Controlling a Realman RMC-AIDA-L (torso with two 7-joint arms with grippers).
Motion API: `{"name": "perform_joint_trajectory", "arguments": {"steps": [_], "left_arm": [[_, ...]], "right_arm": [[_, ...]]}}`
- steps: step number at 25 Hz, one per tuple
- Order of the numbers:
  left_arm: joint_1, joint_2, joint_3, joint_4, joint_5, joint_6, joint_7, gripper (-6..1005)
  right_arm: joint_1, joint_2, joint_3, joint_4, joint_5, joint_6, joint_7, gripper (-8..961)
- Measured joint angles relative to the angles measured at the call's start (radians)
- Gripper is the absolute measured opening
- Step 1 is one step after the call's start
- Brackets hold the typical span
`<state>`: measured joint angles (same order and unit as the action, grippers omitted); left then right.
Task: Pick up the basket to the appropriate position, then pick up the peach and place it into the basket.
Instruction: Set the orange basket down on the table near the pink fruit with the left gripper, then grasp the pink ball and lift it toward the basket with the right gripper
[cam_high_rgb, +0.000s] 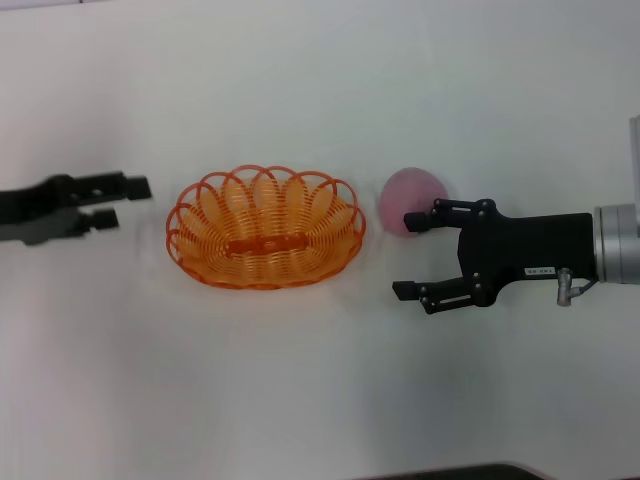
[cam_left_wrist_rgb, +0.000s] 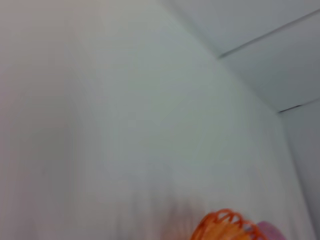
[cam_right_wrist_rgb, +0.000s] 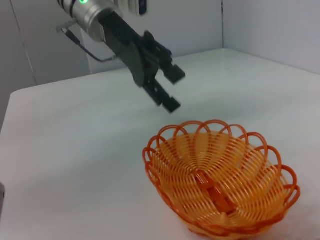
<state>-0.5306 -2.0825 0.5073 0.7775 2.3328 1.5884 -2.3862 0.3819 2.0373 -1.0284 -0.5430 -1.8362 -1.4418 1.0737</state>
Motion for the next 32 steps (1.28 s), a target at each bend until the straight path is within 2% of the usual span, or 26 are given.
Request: {"name": "perform_joint_trajectory", "arguments": {"steps": [3, 6, 8, 12, 14, 17, 25, 32], "left_arm": [[0.007, 0.007, -0.082, 0.001, -0.031, 0.067, 0.188, 882], [0.018, 0.007, -0.102, 0.006, -0.049, 0.144, 0.434, 891], [0.030, 0.000, -0.100, 0.008, -0.048, 0.172, 0.601, 890], [0.074, -0.034, -0.117, 0.014, -0.111, 0.184, 0.888, 890], [0.120, -0.064, -0.123, 0.016, -0.185, 0.187, 1.077, 889], [0.170, -0.083, -0.114, 0.006, -0.243, 0.202, 1.251, 889], [0.267, -0.091, -0.105, -0.061, -0.264, 0.218, 1.398, 887], [0.300, -0.093, -0.101, -0.134, -0.200, 0.163, 1.427, 886]], "right_arm": [[0.000, 0.000, 0.003, 0.000, 0.000, 0.000, 0.000, 924], [0.001, 0.000, 0.003, 0.000, 0.000, 0.004, 0.000, 925], [0.002, 0.002, 0.002, 0.000, 0.000, 0.005, -0.001, 925], [0.002, 0.003, 0.006, 0.000, 0.000, 0.009, -0.004, 925], [0.002, 0.004, 0.007, 0.000, 0.000, 0.009, -0.005, 925], [0.003, 0.006, 0.008, 0.000, 0.000, 0.010, -0.008, 925], [0.005, 0.011, 0.009, 0.000, 0.003, 0.010, -0.010, 925], [0.002, 0.011, 0.012, 0.000, 0.000, 0.010, -0.011, 925]]}}
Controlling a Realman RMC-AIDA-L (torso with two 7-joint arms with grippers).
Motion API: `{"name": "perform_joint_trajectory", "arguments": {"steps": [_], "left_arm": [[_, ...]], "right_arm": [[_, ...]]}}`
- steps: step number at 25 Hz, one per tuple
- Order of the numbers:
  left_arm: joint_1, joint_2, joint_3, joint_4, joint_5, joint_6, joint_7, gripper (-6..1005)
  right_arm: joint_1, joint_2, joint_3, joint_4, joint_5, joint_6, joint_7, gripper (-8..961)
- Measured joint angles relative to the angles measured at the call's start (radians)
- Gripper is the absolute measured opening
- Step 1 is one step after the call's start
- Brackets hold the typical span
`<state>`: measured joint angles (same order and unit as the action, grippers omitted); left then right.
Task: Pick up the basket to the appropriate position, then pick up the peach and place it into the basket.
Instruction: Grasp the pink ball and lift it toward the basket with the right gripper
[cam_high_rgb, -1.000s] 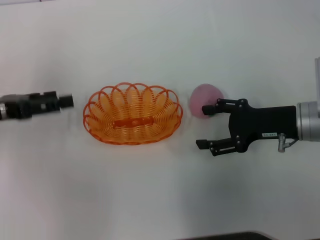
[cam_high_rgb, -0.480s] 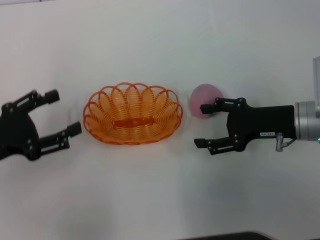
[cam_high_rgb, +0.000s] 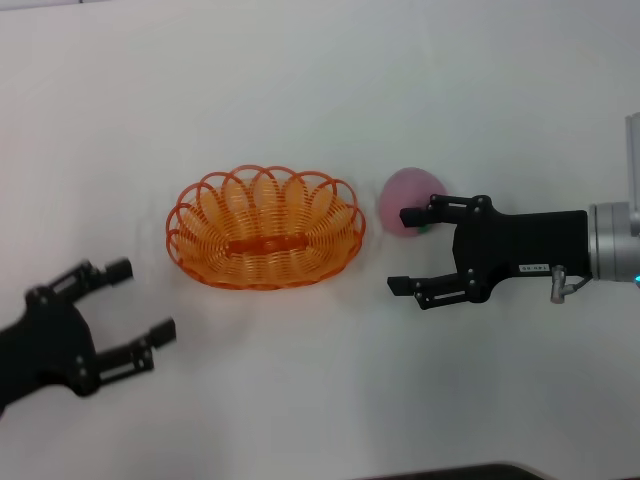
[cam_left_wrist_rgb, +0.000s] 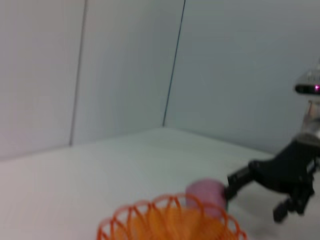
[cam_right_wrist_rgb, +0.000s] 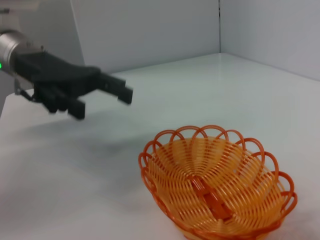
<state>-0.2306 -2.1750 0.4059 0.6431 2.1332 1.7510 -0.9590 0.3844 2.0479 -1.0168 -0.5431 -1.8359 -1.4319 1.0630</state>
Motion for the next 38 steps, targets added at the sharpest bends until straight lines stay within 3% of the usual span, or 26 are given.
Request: {"name": "perform_joint_trajectory", "arguments": {"steps": [10, 15, 20, 25, 31, 32, 38], "left_arm": [[0.006, 0.000, -0.005, -0.051, 0.066, -0.049, 0.017, 887], [0.005, 0.000, -0.008, -0.051, 0.061, -0.051, 0.017, 886], [-0.001, 0.000, -0.009, -0.052, 0.059, -0.053, 0.014, 886], [-0.002, 0.001, -0.009, -0.054, 0.059, -0.056, 0.013, 887], [-0.005, 0.003, -0.009, -0.071, 0.058, -0.074, 0.012, 887], [-0.006, 0.003, -0.009, -0.072, 0.058, -0.076, 0.012, 887], [-0.010, 0.003, -0.009, -0.074, 0.057, -0.078, 0.011, 886]], "right_arm": [[-0.010, 0.000, 0.004, -0.001, -0.004, 0.000, 0.000, 925], [-0.023, -0.013, 0.020, -0.015, -0.005, -0.039, 0.003, 925], [-0.075, -0.023, 0.115, -0.116, -0.006, -0.160, 0.030, 925], [-0.088, -0.024, 0.177, -0.199, -0.050, -0.196, 0.152, 925], [-0.025, -0.025, 0.198, -0.316, -0.195, -0.202, 0.441, 924], [0.021, -0.031, 0.203, -0.355, -0.274, -0.224, 0.565, 924], [0.142, -0.035, 0.229, -0.441, -0.486, -0.309, 0.653, 924]]}}
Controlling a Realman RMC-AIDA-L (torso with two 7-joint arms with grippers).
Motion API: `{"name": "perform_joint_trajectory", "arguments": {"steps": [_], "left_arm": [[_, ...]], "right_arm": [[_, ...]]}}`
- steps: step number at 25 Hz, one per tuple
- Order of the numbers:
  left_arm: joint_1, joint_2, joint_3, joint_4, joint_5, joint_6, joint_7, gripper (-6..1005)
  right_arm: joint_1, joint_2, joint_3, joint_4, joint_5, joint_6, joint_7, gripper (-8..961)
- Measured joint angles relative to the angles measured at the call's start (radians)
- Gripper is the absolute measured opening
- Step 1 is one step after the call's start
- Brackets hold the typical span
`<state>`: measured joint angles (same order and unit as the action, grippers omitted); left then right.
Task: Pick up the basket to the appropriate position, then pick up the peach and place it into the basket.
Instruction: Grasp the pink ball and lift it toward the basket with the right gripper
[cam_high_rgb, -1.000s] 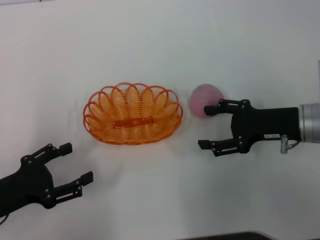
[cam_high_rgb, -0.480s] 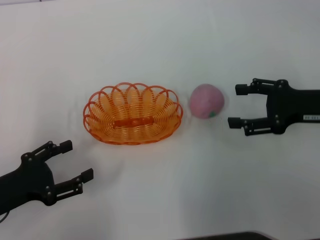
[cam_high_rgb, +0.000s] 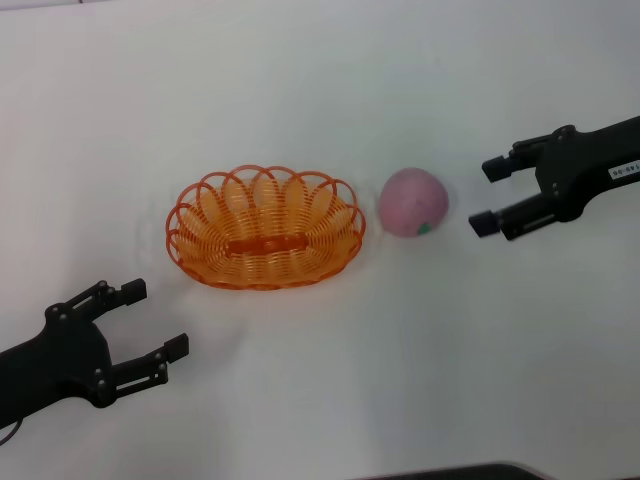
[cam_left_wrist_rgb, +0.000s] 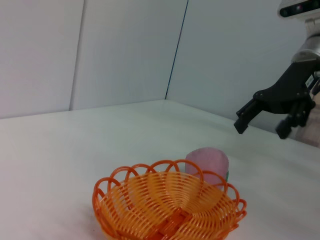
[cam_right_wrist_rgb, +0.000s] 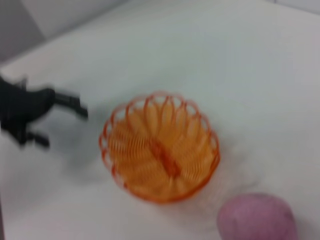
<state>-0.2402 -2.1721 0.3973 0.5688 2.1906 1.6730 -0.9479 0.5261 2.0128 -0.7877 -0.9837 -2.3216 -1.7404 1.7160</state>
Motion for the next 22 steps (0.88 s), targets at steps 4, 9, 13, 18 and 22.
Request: {"name": "perform_joint_trajectory", "arguments": {"steps": [4, 9, 13, 18, 22], "left_arm": [[0.001, 0.001, 0.000, 0.000, 0.000, -0.003, 0.002, 886], [0.004, 0.001, 0.000, 0.000, 0.000, -0.004, 0.003, 886], [0.004, 0.002, 0.000, 0.000, 0.002, -0.006, 0.001, 886], [0.004, 0.002, 0.000, 0.000, 0.004, -0.016, 0.000, 886], [0.003, 0.002, 0.000, 0.000, 0.003, -0.018, 0.000, 886]], "right_arm": [[0.031, 0.016, -0.011, -0.068, -0.086, -0.027, -0.084, 927], [0.049, 0.033, -0.018, -0.162, -0.102, -0.022, -0.140, 930], [0.088, 0.043, -0.027, -0.166, -0.133, 0.015, -0.105, 933], [0.129, 0.065, -0.095, -0.107, -0.173, 0.093, -0.008, 926], [0.142, 0.071, -0.168, -0.049, -0.183, 0.154, 0.026, 919]]}}
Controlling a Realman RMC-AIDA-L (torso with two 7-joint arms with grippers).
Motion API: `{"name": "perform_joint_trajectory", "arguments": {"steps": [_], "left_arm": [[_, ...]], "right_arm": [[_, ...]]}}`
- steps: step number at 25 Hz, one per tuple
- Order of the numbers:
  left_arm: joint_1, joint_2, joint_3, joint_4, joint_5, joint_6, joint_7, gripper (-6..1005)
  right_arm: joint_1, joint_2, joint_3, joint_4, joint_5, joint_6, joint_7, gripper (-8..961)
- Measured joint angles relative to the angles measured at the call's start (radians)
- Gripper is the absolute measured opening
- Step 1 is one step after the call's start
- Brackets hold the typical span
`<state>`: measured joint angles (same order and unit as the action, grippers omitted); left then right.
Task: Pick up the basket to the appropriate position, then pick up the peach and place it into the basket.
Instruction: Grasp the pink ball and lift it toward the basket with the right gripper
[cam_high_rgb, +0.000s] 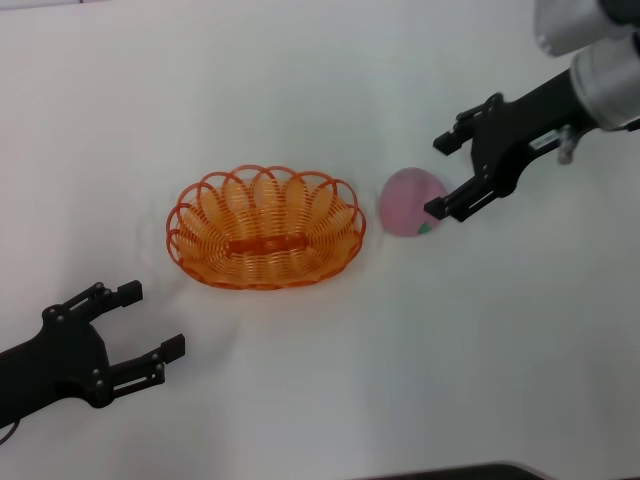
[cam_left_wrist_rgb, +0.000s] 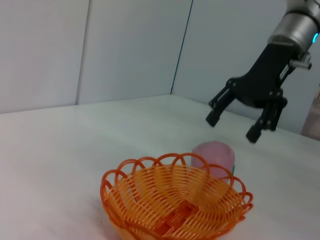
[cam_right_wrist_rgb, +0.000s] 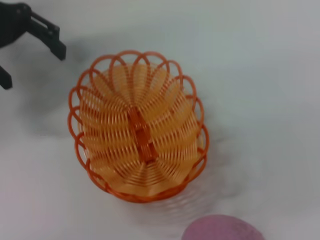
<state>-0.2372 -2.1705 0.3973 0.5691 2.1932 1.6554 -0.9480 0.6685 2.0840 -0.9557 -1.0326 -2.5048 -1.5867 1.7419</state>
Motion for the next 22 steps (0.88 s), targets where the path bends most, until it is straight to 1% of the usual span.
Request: {"name": "perform_joint_trajectory", "arguments": {"steps": [5, 8, 16, 22], "left_arm": [[-0.001, 0.000, 0.000, -0.001, 0.003, 0.000, 0.000, 886], [-0.002, 0.000, 0.000, -0.001, 0.003, 0.000, 0.000, 886], [-0.002, 0.000, 0.000, -0.002, 0.003, 0.000, 0.000, 886], [-0.003, 0.000, 0.000, -0.004, 0.001, -0.002, -0.001, 886]], "right_arm": [[0.007, 0.001, -0.050, 0.065, -0.001, 0.074, 0.006, 909], [0.013, 0.000, -0.062, 0.093, -0.002, 0.109, 0.008, 904], [0.018, 0.001, -0.102, 0.139, -0.002, 0.158, 0.012, 889], [0.022, 0.003, -0.108, 0.159, -0.002, 0.193, 0.018, 877]]}}
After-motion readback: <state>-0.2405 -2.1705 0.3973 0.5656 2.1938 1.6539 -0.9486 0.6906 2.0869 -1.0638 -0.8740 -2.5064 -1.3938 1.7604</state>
